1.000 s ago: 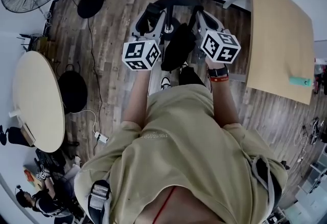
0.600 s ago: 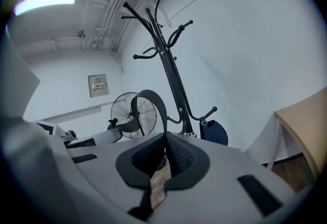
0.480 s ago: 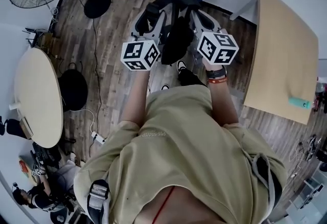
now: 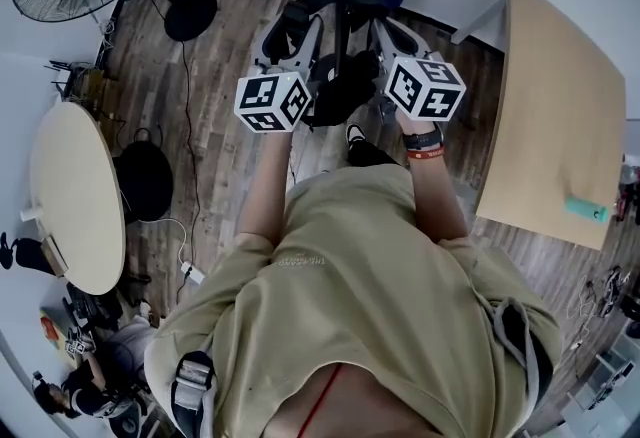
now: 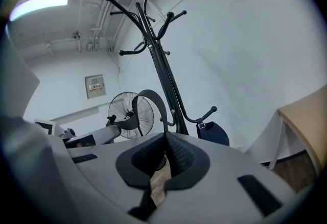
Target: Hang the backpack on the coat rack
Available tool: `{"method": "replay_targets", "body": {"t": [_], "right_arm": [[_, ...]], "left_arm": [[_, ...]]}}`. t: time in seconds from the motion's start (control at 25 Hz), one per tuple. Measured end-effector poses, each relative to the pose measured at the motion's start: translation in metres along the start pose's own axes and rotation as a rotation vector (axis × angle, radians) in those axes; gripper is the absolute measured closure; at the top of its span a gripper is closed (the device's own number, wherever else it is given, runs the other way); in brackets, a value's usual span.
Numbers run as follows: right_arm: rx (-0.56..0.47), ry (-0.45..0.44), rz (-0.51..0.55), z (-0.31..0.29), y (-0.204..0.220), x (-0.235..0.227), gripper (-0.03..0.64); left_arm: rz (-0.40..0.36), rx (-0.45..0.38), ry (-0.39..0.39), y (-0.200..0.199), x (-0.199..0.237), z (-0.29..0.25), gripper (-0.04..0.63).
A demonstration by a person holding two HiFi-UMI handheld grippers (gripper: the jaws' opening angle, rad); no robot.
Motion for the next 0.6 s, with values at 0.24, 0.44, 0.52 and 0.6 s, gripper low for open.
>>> {"method": "replay_targets", "body": {"t": [0.24,0.44,0.52,0.6], "right_arm": [[0.017,0.016,-0.017,-0.015,0.007,-0.02,0.6],[0.038,0.024,-0.021,-0.029,0.015,-0.031,0.6],[0.049,0.026,-0.017,-0.035,0.018,-0.033,0.6],[0.061,0.034,-0.014,-0.04,0.022,-0.038,0.6]], "left_arm": [[-0.009,0.036,0.0,0.015,0.003,-0.021,0.357],[-0.014,0.069,-0.005,0.028,0.008,-0.036,0.357],[-0.017,0.082,-0.008,0.033,0.01,-0.04,0.357],[-0.019,0.096,-0.01,0.038,0.011,-0.044,0.357]]}}
Point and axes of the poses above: the fingertips, and each gripper's own axes: z backward along the fingers, x to its left, y out of its underside, the point moved 5 cm from there along z, backward along the fingers, and after that the axes turned 2 degrees about -z, right-handed, at the moved point
